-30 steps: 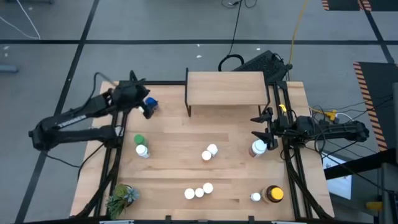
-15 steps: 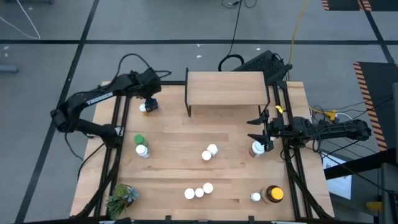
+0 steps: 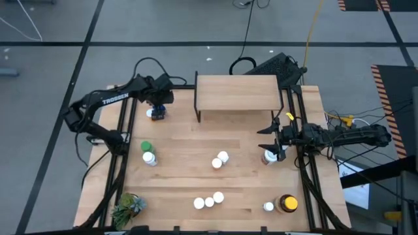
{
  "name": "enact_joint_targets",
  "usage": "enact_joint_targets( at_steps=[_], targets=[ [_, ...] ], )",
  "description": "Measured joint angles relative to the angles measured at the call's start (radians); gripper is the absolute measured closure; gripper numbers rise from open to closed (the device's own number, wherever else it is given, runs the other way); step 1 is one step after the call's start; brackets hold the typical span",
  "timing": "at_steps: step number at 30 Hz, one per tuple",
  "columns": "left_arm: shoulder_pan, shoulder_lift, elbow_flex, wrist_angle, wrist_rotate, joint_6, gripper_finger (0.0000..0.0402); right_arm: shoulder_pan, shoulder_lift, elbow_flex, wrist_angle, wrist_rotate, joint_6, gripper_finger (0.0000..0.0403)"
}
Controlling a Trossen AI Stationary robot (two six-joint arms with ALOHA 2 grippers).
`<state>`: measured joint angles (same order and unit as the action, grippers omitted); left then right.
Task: Pick and place medicine bottles onto shelf by color
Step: Put the blue bottle on the shelf
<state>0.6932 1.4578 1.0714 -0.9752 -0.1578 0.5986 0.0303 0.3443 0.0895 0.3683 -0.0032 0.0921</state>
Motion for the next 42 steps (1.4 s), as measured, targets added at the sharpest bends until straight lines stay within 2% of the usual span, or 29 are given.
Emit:
enact_joint_targets(
  at_steps=[9,15,20,26,32,37,42],
  targets=[
    [0.015,0.106,-0.001,0.002,-0.026,-0.002,0.0087,0.000,0.005,0.000,0.000,-0.002,0.000,0.0133],
    [0.014,0.161,-0.002,-0.008,-0.030,-0.023,0.0153,0.000,0.005,0.000,0.001,-0.002,0.000,0.0133],
    [0.010,0.159,-0.002,-0.009,-0.049,-0.084,0.0211,0.000,0.005,0.000,0.021,-0.002,0.017,0.0133],
    [-0.015,0.077,-0.003,-0.008,-0.054,-0.144,0.0210,0.000,0.005,0.000,0.084,-0.002,0.019,0.0133],
    [-0.109,-0.055,0.027,-0.012,-0.054,-0.226,0.0200,-0.005,0.034,0.003,0.215,0.003,0.016,0.0133],
    [-0.245,-0.120,0.150,-0.018,-0.026,-0.307,0.0214,-0.011,0.134,0.075,0.214,0.012,-0.020,0.0133],
    [-0.383,-0.117,0.283,-0.012,-0.016,-0.348,0.0205,-0.011,0.272,0.198,0.184,0.029,-0.083,0.0131]
  ],
)
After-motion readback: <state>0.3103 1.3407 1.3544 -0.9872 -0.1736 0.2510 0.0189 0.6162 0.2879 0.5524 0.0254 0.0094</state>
